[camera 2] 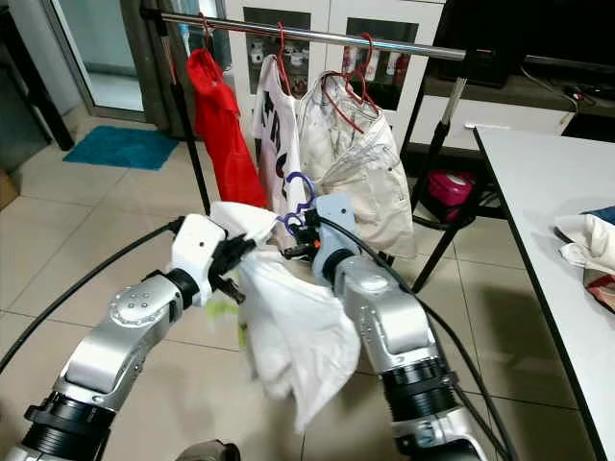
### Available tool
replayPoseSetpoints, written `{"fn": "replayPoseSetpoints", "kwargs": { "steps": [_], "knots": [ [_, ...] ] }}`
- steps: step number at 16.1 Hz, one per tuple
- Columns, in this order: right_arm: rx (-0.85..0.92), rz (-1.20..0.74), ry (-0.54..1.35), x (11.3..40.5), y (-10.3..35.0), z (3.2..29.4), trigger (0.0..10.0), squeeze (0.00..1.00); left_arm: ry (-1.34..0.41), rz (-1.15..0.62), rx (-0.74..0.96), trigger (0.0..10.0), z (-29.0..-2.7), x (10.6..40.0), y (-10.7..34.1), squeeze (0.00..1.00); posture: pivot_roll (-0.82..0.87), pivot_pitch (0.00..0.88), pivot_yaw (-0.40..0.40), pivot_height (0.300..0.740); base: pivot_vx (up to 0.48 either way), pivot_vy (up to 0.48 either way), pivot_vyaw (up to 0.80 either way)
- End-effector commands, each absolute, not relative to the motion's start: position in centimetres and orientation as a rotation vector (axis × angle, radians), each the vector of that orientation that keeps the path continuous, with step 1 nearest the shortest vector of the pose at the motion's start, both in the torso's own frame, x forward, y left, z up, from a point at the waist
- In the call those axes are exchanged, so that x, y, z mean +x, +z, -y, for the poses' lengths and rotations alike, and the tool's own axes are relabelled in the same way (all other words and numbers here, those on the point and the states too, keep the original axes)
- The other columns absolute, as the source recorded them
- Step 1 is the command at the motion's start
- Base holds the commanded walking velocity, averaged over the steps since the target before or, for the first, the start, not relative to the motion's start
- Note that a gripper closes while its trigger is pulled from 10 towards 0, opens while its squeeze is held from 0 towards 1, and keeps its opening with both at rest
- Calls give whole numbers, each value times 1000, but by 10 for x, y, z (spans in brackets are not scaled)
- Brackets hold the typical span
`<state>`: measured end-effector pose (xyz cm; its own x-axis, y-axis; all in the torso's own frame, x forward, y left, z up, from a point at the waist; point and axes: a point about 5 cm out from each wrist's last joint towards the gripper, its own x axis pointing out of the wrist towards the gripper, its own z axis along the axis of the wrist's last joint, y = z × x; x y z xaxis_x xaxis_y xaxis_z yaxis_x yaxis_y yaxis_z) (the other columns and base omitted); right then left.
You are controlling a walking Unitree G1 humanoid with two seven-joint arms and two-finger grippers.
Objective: Hang hanger
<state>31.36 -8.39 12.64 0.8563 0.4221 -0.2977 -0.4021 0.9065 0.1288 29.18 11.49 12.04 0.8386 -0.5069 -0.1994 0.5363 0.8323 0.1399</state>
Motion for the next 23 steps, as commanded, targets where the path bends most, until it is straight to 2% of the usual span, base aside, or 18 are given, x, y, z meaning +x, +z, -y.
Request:
{"fn": "replayPoseSetpoints", "kwargs": {
  "steps": [1, 6, 8, 11, 14, 16, 21, 23],
  "knots": [
    [54, -251, 169, 328, 140, 129, 10000, 0, -501, -143, 189, 0, -128, 290, 123, 0, 35, 10, -25, 740, 0, 0, 0],
    [85, -178, 276, 322, 152, 116, 10000, 0, -467, -94, 105, 0, -137, 299, 134, 0, -1, 13, -36, 740, 0, 0, 0],
    [128, -176, 156, 319, 148, 134, 10000, 0, -512, -104, 87, 0, -128, 296, 130, 0, -28, 0, -12, 740, 0, 0, 0],
    [166, -127, -3, 313, 153, 156, 10000, 0, -659, -145, 102, 0, -102, 276, 118, 0, -49, 0, 5, 740, 0, 0, 0],
    [141, -118, -55, 311, 155, 162, 10000, 0, -665, -162, 102, 0, -103, 266, 112, 0, -53, 0, -2, 740, 0, 0, 0],
    [138, -118, -72, 315, 155, 165, 10000, 0, -698, -170, 86, 0, -95, 261, 110, 0, -54, 0, 1, 740, 0, 0, 0],
    [163, -123, 62, 319, 156, 146, 10000, 0, -655, -165, 126, 0, -95, 261, 108, 0, -29, 0, -29, 740, 0, 0, 0],
    [133, -127, 178, 319, 158, 132, 10000, 0, -587, -110, 120, 902, -103, 268, 117, 0, -24, 0, -36, 740, 0, 0, 0]
  ]
}}
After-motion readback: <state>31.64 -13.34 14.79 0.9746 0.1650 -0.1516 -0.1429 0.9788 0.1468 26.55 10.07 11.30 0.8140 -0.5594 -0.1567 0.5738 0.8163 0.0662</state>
